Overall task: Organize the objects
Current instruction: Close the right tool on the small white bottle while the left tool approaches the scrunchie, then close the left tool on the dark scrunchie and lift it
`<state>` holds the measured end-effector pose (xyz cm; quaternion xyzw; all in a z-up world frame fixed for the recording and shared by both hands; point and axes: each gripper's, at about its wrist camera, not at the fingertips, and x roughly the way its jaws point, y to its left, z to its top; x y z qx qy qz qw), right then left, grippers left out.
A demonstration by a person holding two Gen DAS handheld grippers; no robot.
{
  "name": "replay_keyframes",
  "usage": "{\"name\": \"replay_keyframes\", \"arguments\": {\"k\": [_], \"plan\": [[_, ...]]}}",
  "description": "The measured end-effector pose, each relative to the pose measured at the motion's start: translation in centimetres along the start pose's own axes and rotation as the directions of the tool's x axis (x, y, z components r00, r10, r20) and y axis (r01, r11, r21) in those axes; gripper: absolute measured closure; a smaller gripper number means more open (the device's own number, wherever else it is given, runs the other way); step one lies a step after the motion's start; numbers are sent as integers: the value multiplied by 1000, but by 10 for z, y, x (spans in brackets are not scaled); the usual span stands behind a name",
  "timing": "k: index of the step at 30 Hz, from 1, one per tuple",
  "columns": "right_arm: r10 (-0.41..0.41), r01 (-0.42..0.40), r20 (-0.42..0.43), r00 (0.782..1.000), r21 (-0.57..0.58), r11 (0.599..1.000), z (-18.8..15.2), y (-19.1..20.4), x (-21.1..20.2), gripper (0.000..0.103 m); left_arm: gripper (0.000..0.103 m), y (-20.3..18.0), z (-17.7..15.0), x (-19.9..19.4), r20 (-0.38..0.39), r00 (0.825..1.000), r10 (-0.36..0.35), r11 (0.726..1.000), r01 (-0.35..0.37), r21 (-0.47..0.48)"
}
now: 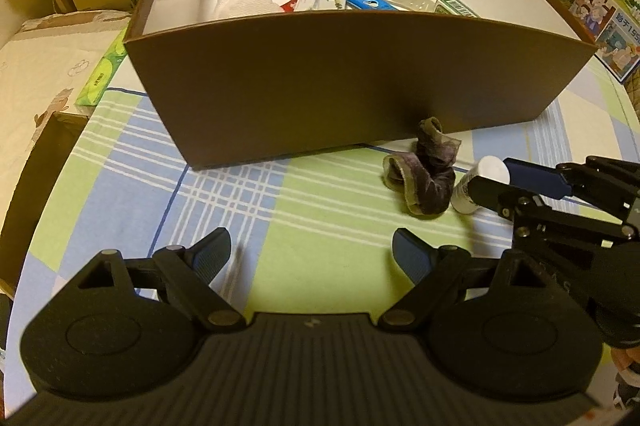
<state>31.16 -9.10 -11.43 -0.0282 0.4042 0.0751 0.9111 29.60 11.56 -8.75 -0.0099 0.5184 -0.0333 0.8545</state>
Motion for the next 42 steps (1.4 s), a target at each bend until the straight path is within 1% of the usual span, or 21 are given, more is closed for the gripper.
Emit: {"name": "replay_keyframes", "arguments": {"k": [7,15,23,25,27,32,33,37,39,42], "plan": [[-52,52,5,999,82,995,-2,-25,-11,80,17,-10,3,1,18,999,-33,999,33,21],[-116,117,-11,993,181,977,-13,-58,-27,80,17,-29,9,13,39,996,-85,995,83,59],[-142,145,-30,989,235,961,-24,-75,-37,80,20,-47,18,32,70,991,-114,989,107,100],[-145,148,-33,989,241,959,-26,-76,-37,80,23,-52,21,37,74,991,-112,988,104,111],[-144,148,-34,989,245,958,-26,-76,-37,80,32,-57,23,41,72,992,-108,987,99,128],[-137,141,-35,990,241,960,-24,-77,-35,80,41,-69,25,50,63,994,-89,981,77,176],[-136,140,-35,990,241,960,-25,-77,-35,80,47,-70,25,52,59,994,-87,980,75,184],[-131,136,-37,991,241,961,-26,-76,-35,80,55,-75,22,51,70,995,-72,974,55,219],[-128,134,-37,991,241,961,-26,-75,-35,80,63,-75,22,50,69,995,-76,972,59,226],[-123,128,-37,992,241,962,-25,-74,-35,80,70,-75,21,49,68,994,-82,970,64,233]]}}
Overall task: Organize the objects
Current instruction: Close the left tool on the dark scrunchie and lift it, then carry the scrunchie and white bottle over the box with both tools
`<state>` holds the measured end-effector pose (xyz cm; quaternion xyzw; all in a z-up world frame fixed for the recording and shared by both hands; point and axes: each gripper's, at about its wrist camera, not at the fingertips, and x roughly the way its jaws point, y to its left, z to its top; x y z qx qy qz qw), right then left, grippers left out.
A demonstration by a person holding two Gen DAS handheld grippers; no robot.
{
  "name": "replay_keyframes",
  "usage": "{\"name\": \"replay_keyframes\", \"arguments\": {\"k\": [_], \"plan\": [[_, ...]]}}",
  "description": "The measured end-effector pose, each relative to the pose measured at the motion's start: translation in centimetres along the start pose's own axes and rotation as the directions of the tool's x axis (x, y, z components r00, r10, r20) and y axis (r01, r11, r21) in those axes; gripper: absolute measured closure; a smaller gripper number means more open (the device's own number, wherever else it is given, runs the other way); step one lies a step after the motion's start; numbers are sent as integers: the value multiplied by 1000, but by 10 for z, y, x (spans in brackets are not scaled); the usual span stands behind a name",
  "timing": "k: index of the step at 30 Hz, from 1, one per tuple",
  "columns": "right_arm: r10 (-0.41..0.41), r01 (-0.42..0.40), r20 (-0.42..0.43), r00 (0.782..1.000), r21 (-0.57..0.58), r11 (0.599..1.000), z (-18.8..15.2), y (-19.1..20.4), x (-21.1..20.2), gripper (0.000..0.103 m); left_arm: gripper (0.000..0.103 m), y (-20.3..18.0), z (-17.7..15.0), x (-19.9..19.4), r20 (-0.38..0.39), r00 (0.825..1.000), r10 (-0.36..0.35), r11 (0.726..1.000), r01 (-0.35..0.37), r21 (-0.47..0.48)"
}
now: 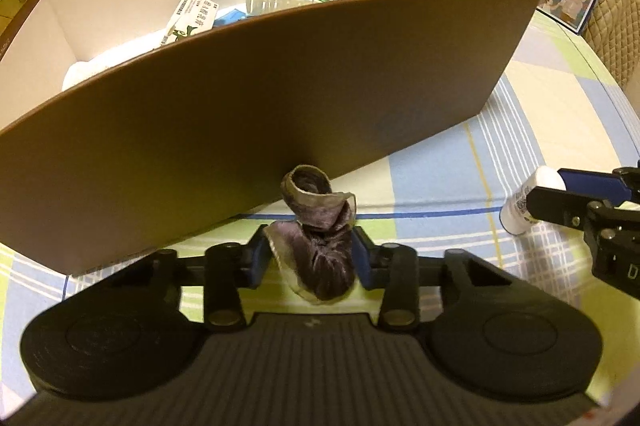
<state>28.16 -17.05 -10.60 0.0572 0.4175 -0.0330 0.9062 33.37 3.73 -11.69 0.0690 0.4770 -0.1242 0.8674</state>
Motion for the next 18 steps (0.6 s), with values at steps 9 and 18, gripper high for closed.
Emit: {"name": "replay_keyframes", "arguments": {"k": [9,18], "plan": [[16,-16,8,1000,2,1000,3,4,-5,80,78,4,-3,-10,-2,1000,-17,1000,17,-10],[65,-64,46,997,-14,998,13,14,-20,80,78,19,-10,-45,22,999,-40,998,41,-51]]}}
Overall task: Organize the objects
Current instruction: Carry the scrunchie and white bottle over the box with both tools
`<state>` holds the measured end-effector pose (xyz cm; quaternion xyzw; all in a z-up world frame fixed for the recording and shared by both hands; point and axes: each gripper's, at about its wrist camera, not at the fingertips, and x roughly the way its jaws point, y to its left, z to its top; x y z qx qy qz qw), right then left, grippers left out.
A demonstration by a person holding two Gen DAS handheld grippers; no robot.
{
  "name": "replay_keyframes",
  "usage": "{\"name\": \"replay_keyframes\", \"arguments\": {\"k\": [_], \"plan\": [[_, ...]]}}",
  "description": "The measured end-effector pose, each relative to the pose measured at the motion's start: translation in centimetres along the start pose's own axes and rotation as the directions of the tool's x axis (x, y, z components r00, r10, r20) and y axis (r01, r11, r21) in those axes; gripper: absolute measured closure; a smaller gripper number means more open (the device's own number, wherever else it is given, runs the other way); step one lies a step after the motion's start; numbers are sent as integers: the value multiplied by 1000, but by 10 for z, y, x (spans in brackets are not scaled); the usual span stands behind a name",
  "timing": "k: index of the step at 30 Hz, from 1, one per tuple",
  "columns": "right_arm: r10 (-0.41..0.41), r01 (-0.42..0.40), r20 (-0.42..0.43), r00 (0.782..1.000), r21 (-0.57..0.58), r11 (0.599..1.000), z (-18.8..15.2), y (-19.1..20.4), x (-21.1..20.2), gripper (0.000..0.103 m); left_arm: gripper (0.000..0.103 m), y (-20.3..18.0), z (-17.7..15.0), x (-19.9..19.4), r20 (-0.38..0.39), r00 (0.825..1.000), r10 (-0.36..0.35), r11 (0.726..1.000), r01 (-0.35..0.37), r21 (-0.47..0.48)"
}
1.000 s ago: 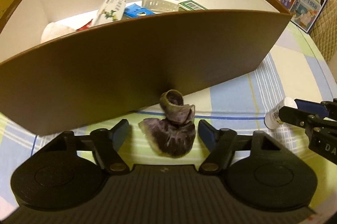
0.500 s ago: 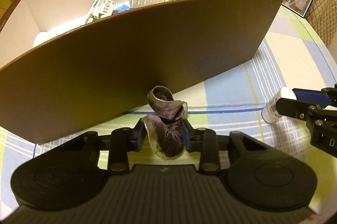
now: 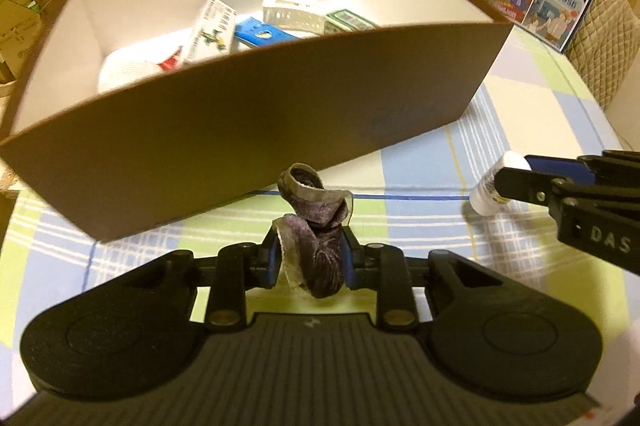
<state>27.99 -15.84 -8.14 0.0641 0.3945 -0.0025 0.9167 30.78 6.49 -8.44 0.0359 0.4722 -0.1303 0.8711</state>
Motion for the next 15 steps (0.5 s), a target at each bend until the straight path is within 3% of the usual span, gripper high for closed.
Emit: {"name": "replay_keyframes", "arguments": {"k": [15], "plan": [[152,-150,99,983,-20,988,45,31,-28,80,78,27,24,-76,118,993,29,997,-20,-74]]}}
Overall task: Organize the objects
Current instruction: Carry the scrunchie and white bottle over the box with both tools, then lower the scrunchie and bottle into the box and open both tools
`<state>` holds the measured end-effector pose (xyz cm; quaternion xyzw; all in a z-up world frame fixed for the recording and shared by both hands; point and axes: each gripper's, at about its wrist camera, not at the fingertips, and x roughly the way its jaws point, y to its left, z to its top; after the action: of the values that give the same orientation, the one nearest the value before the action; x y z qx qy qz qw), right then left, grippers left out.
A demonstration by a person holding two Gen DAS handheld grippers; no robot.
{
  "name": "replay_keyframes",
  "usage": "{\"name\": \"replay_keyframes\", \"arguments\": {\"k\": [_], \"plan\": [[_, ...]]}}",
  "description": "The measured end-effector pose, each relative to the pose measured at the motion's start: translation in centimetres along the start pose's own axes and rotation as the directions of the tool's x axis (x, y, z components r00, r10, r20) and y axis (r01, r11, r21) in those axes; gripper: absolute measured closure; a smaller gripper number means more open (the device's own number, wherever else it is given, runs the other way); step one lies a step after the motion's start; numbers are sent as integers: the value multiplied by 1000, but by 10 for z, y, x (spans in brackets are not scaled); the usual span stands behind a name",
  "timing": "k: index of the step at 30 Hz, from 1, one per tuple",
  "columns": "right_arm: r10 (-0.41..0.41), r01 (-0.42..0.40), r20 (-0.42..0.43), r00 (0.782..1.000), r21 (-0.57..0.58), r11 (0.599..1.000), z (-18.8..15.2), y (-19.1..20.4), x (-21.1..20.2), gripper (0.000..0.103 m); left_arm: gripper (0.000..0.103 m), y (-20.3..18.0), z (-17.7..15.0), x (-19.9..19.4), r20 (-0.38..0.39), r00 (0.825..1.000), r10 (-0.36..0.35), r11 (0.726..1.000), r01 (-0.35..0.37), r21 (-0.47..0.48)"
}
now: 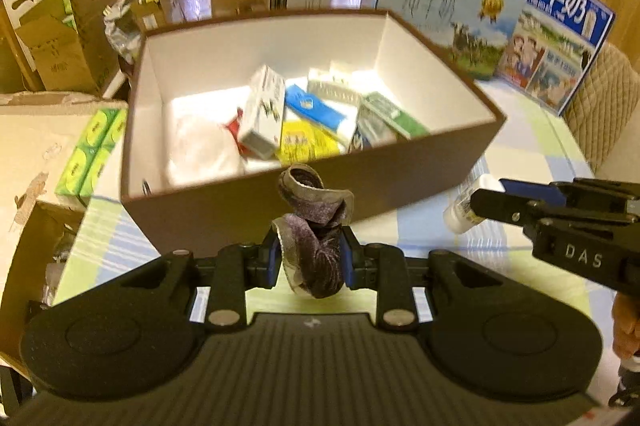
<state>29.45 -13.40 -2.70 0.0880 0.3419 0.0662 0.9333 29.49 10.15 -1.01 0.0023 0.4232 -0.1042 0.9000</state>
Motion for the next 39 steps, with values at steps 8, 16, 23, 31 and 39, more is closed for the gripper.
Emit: {"name": "replay_keyframes", "arguments": {"k": [8,16,23,31,39], "plan": [[52,-50,61,997,-26,998,34,11,4,80,78,8,27,-10,60,998,10,1000,-9,-18],[71,-66,96,993,-50,997,65,16,32,80,78,17,56,0,84,996,38,999,-36,-25],[64,-60,69,996,-55,997,86,15,69,80,78,33,77,27,60,995,84,996,-82,-37],[40,-38,33,999,-57,998,107,12,108,80,77,51,97,55,34,993,110,993,-109,-40],[13,-14,-16,1000,-34,999,117,5,144,80,76,70,118,85,-5,991,134,990,-134,-50]]}}
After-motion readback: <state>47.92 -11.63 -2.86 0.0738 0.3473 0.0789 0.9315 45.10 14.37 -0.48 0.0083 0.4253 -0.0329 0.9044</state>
